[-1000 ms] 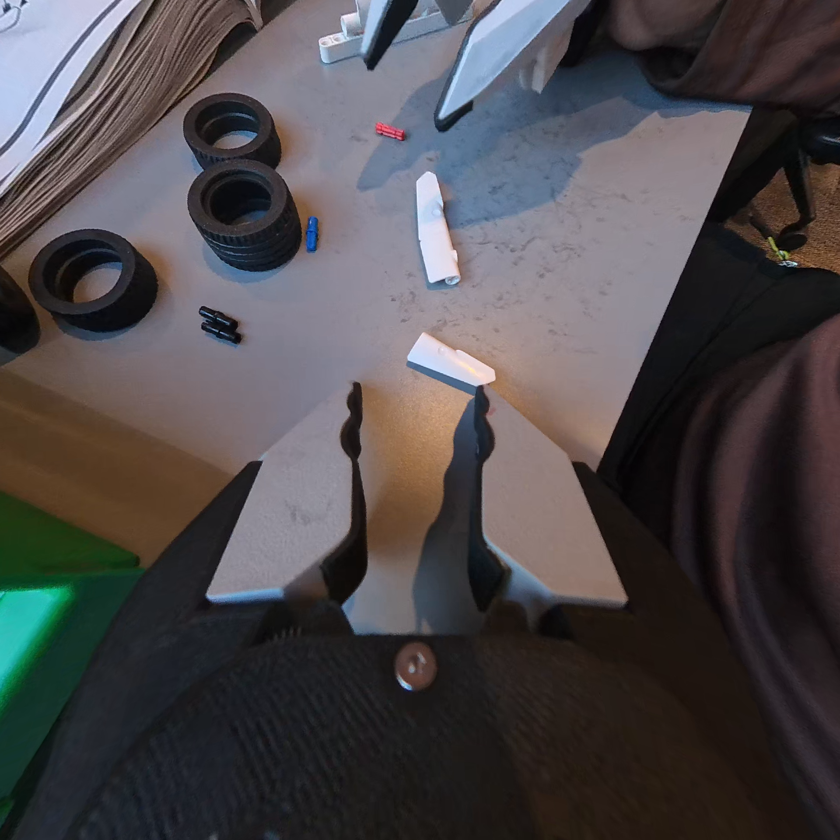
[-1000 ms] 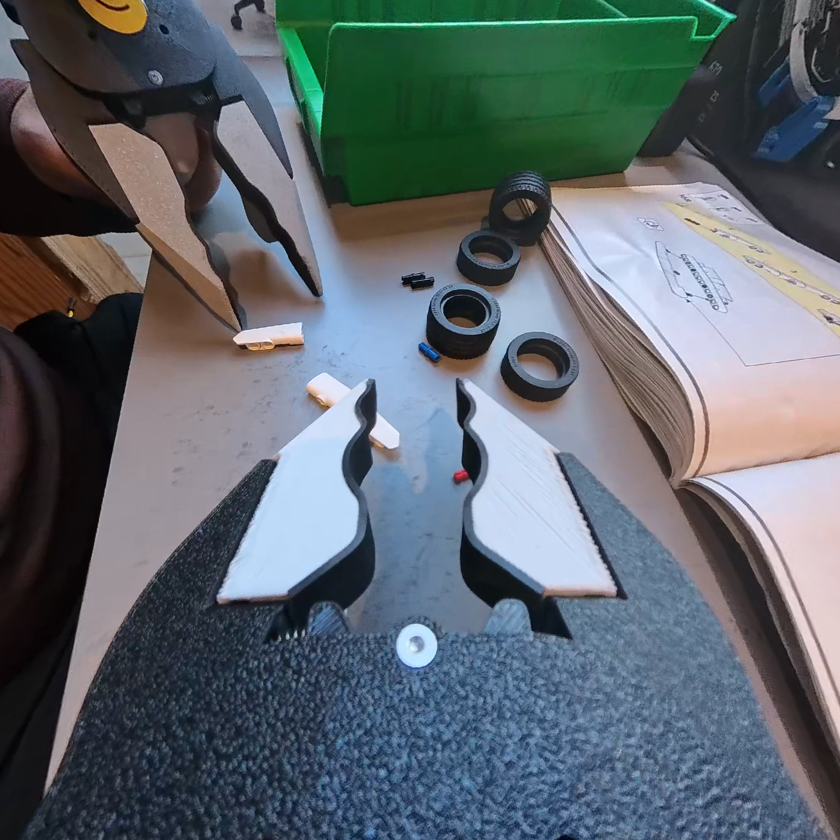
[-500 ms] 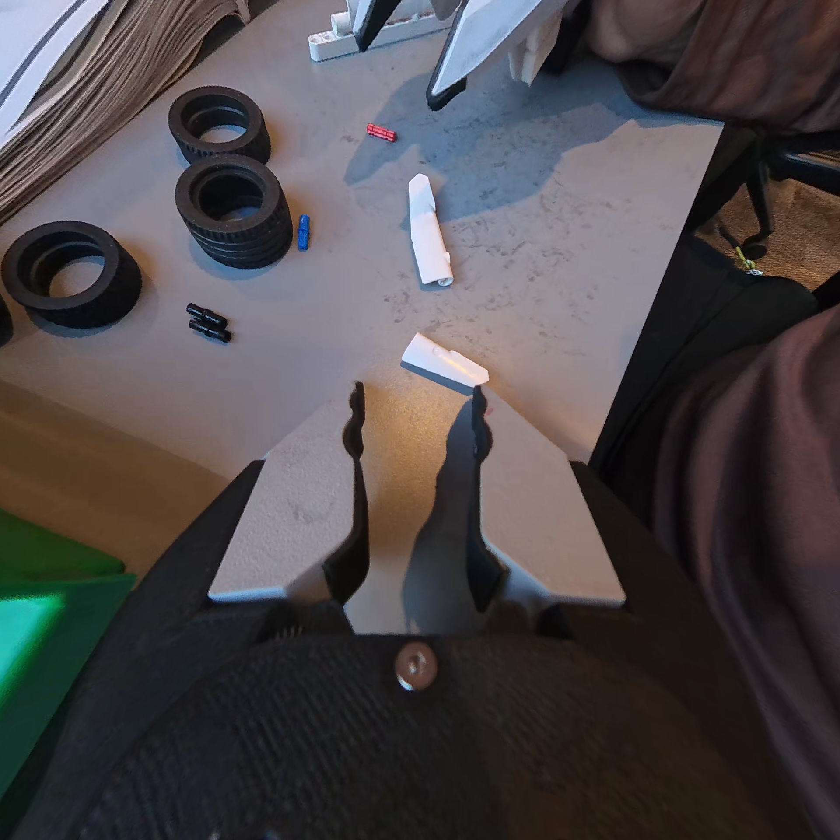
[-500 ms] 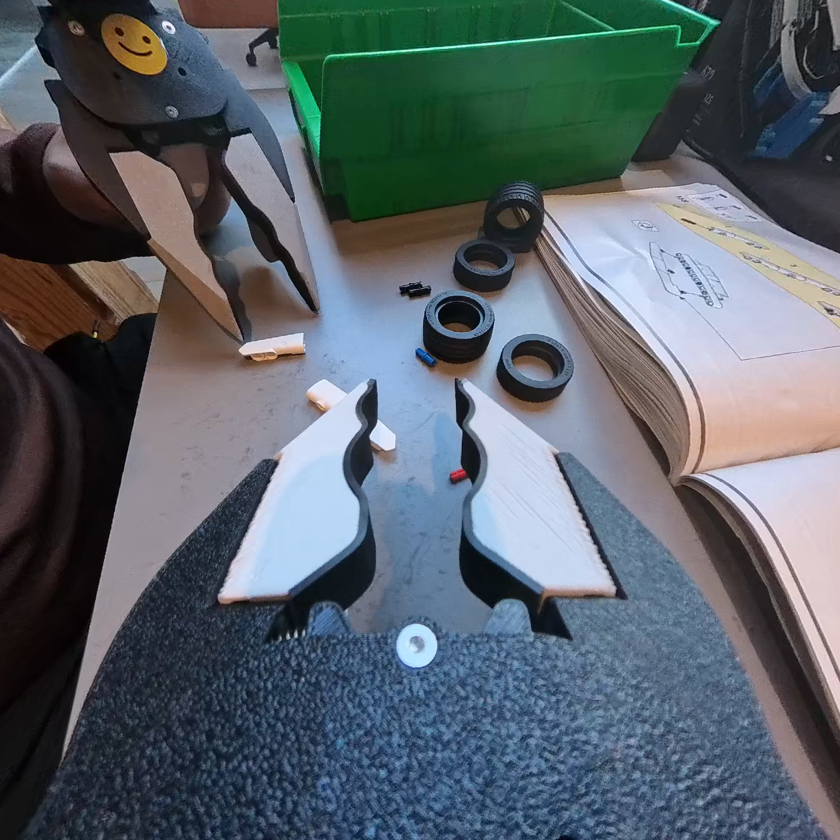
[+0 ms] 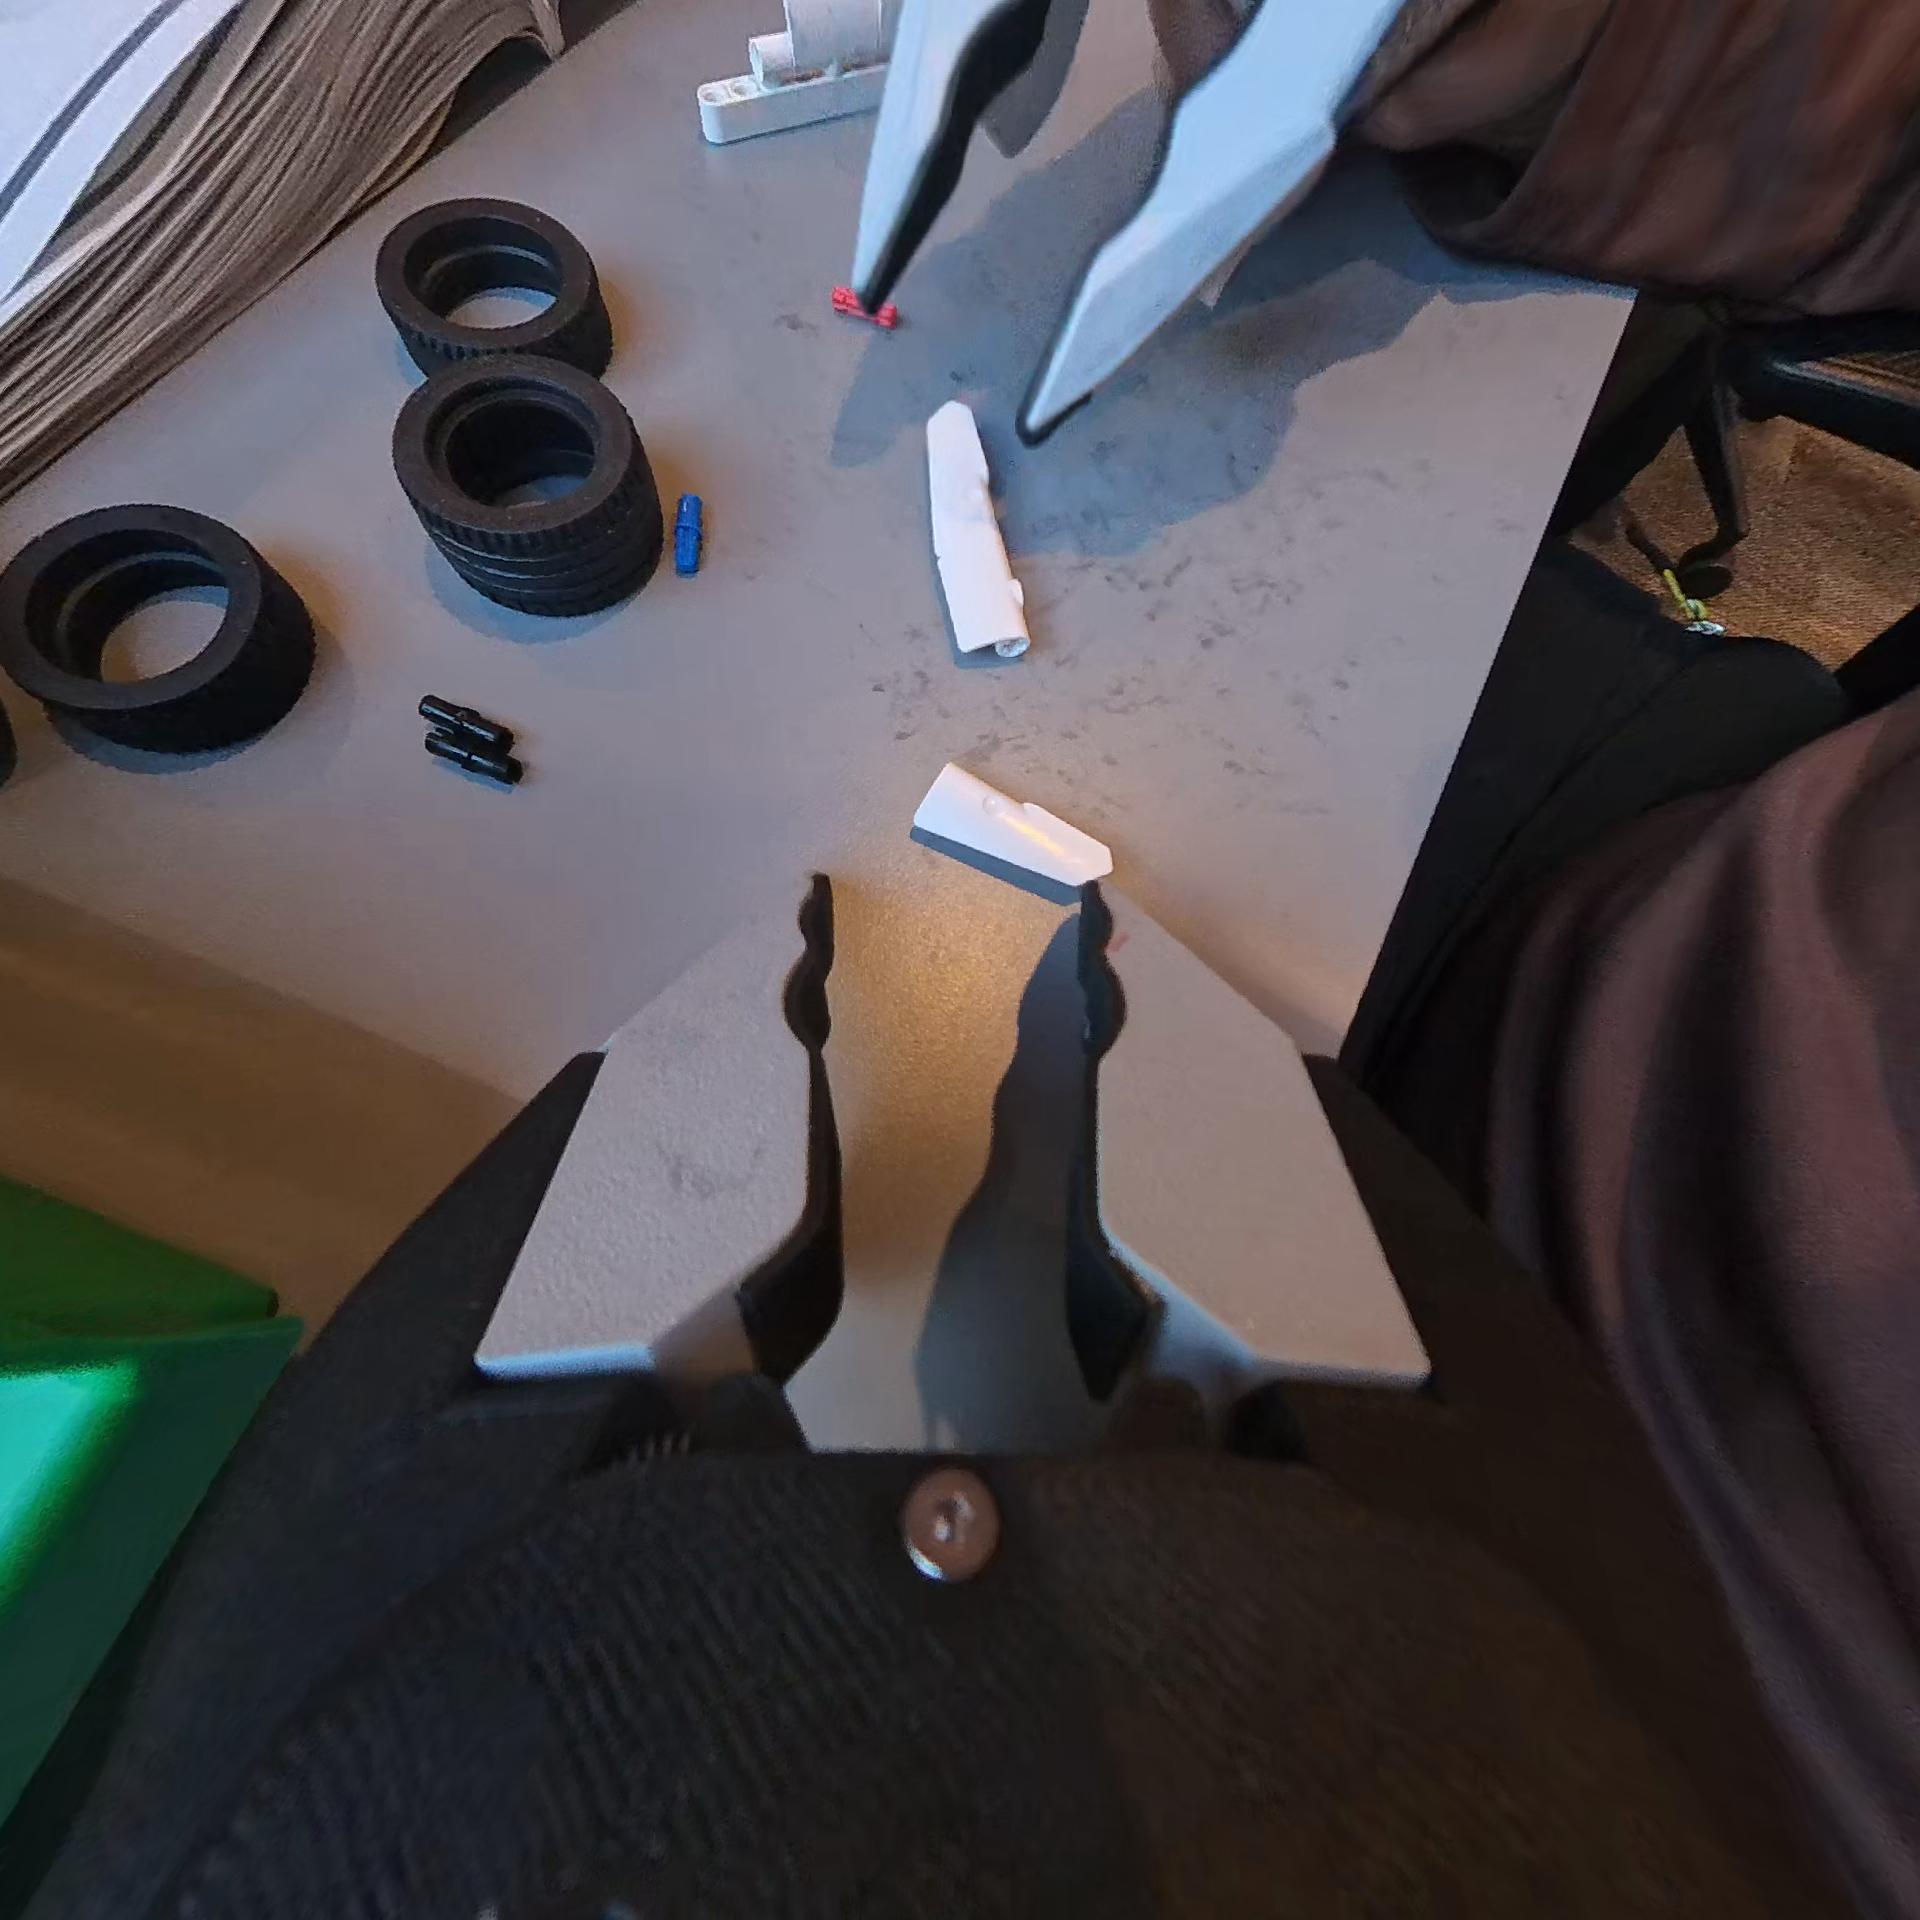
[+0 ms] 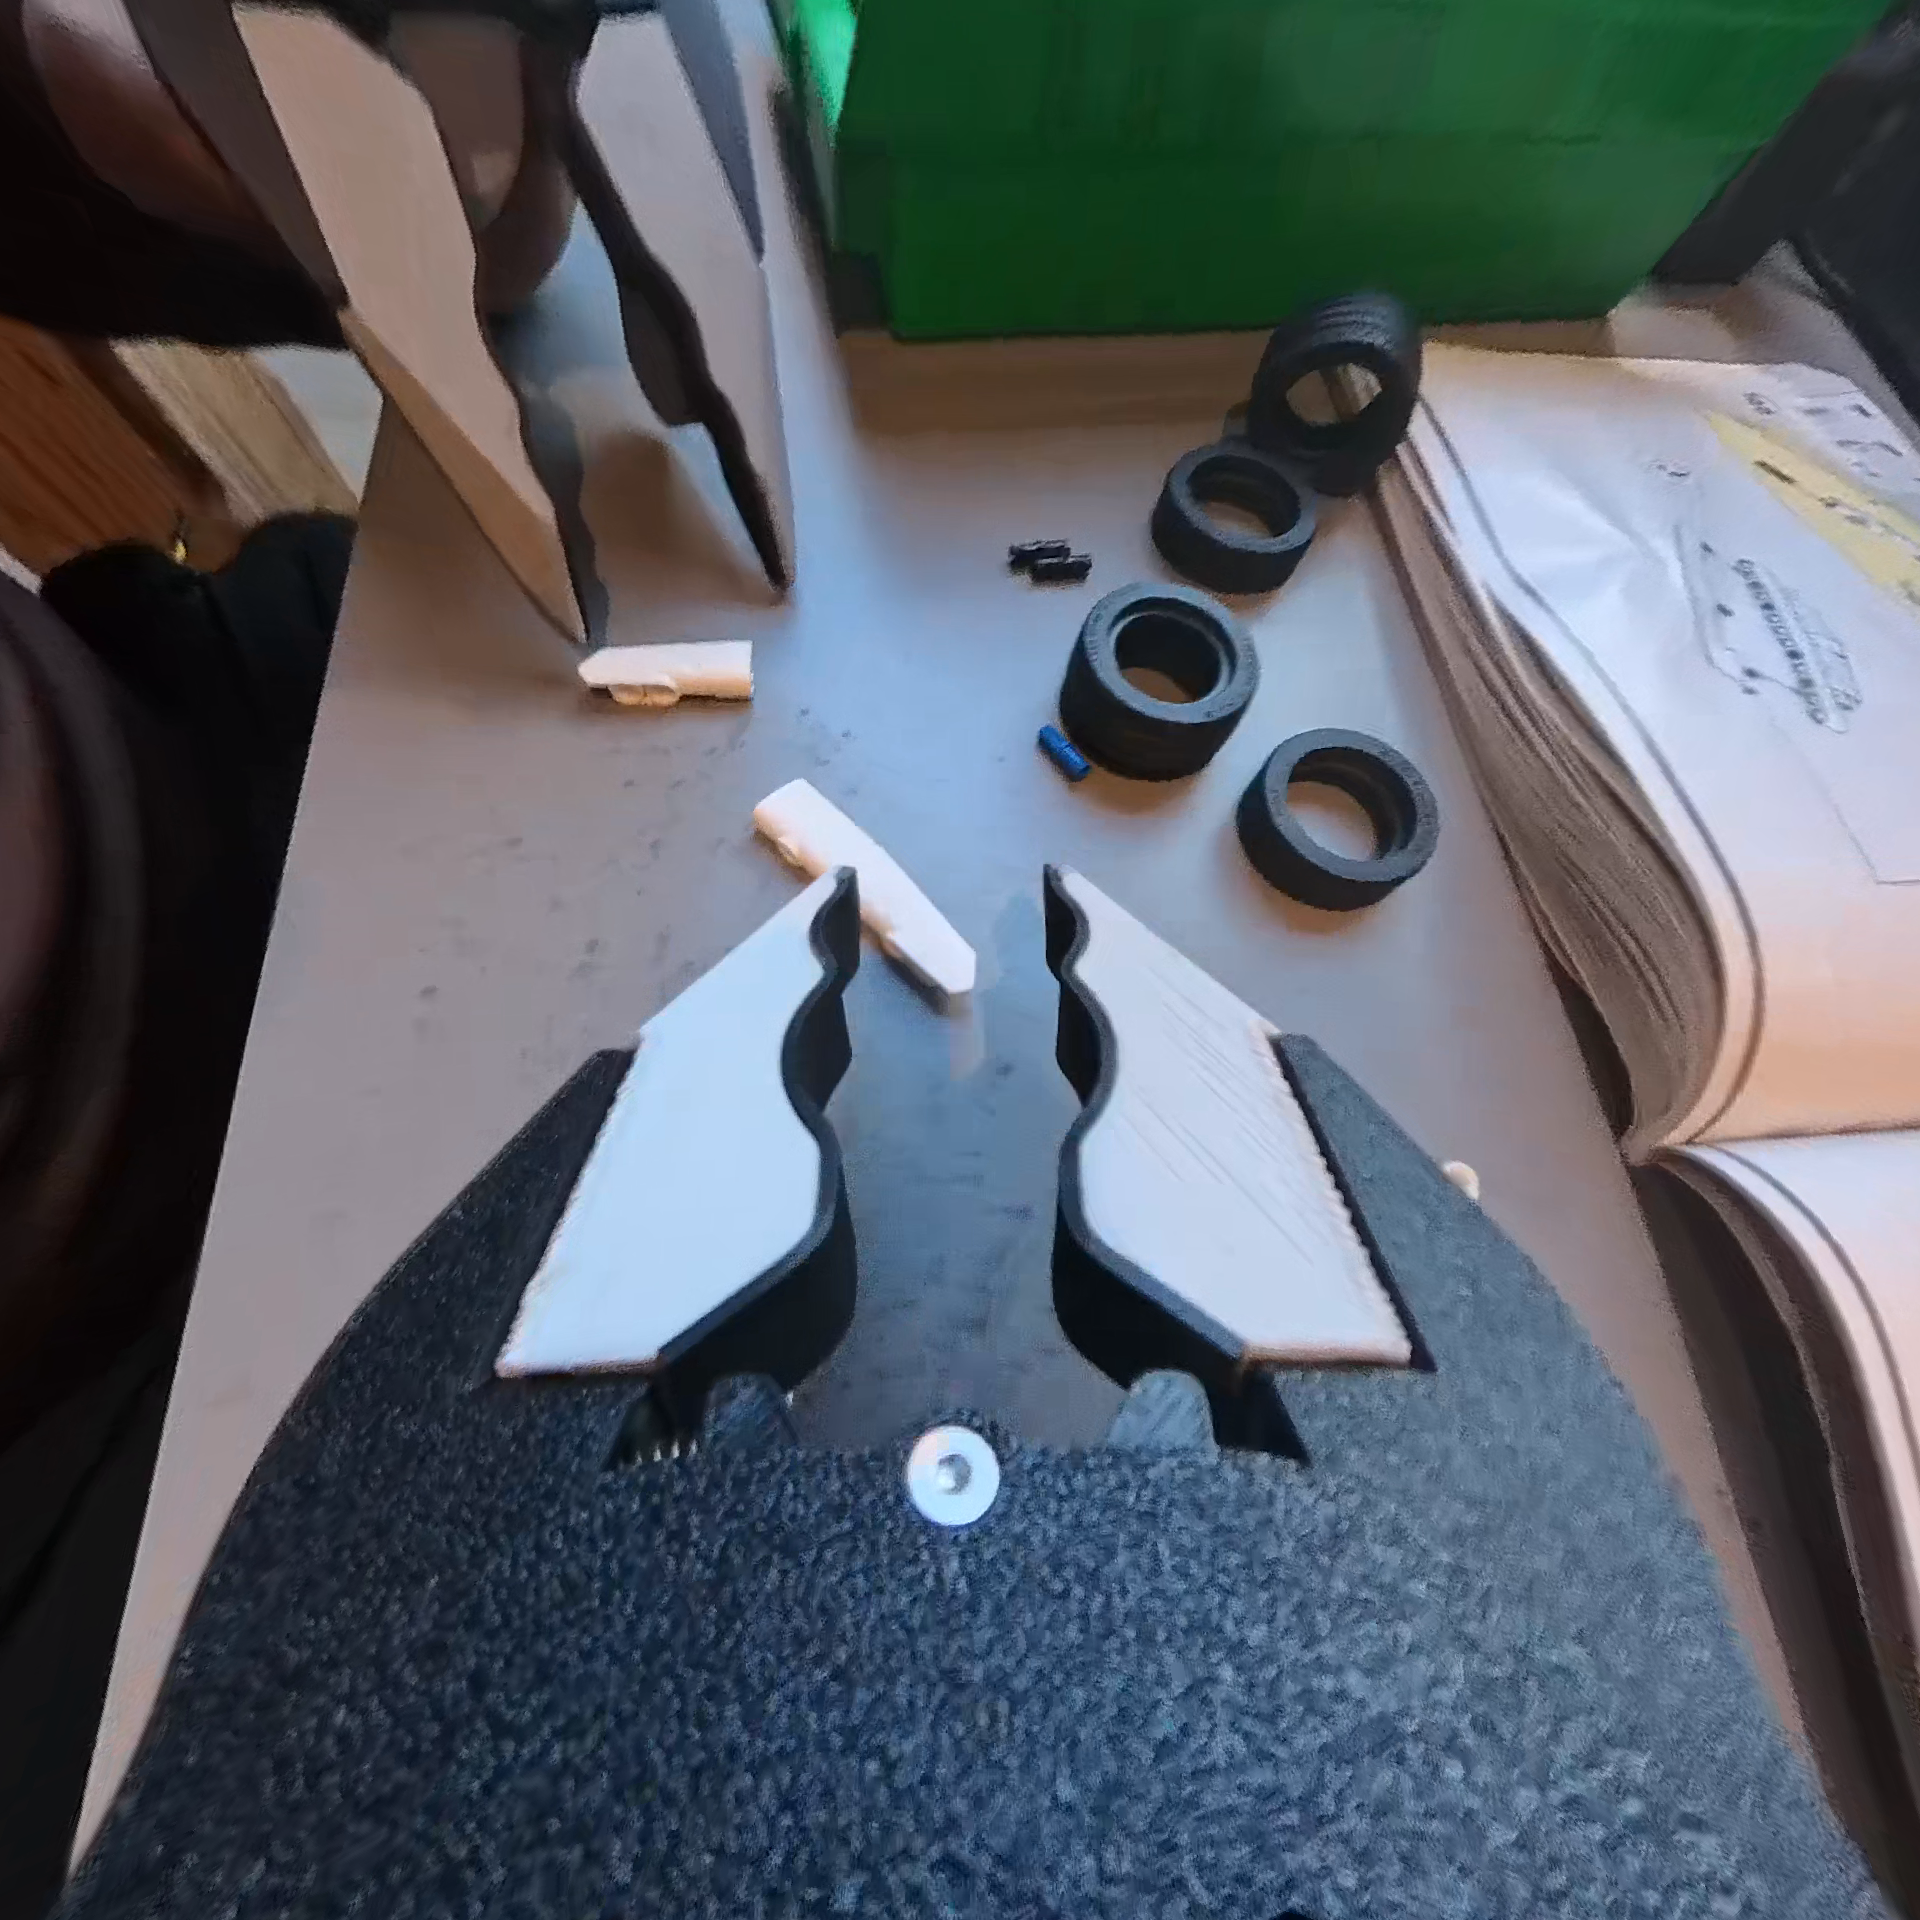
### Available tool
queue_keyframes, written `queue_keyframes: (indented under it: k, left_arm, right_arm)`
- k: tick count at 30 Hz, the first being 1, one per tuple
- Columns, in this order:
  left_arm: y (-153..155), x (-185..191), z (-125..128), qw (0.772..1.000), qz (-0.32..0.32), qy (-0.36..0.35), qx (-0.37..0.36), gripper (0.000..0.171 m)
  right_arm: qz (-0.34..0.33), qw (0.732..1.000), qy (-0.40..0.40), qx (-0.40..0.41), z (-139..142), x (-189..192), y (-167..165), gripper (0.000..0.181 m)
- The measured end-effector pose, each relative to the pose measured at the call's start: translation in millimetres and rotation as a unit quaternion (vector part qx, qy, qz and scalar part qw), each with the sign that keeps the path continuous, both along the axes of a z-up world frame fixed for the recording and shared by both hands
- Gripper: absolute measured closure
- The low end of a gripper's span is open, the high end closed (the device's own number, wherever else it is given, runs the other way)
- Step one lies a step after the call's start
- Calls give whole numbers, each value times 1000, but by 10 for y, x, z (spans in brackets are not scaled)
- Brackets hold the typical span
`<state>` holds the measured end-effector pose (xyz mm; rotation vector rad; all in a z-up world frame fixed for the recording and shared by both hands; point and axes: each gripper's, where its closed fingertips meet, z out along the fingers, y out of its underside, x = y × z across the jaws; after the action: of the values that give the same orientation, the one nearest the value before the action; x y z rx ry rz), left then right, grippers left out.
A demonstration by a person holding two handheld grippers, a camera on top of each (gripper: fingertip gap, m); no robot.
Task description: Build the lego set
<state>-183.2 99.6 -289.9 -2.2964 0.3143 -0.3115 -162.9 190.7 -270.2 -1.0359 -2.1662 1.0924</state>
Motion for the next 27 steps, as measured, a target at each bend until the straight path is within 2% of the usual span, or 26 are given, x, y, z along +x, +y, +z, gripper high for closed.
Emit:
queue_keyframes:
  k: [5,9,11,12,21,24,27]
  left_arm:
    - [7,-20,43,1000,7,-26,6,126]
    - [11,-28,18,1000,10,-16,1,126]
    - [14,-34,-7,1000,12,-3,-3,126]
    - [17,-33,-14,1000,12,4,-3,126]
    - [75,111,35,999,-1,37,17,130]
    - [65,132,19,999,-2,47,18,131]
    - [48,131,13,999,0,50,18,131]
  right_arm:
    - [19,999,-17,40,-110,44,-76,144]
    - [30,996,-38,68,-212,37,-160,144]
    - [47,995,-43,77,-235,82,-237,165]
    - [50,994,-45,81,-244,114,-250,169]
    - [-9,989,-63,133,-230,508,189,162]
    - [-31,993,-47,101,-99,513,252,160]
    - [-107,992,-42,47,35,340,442,161]
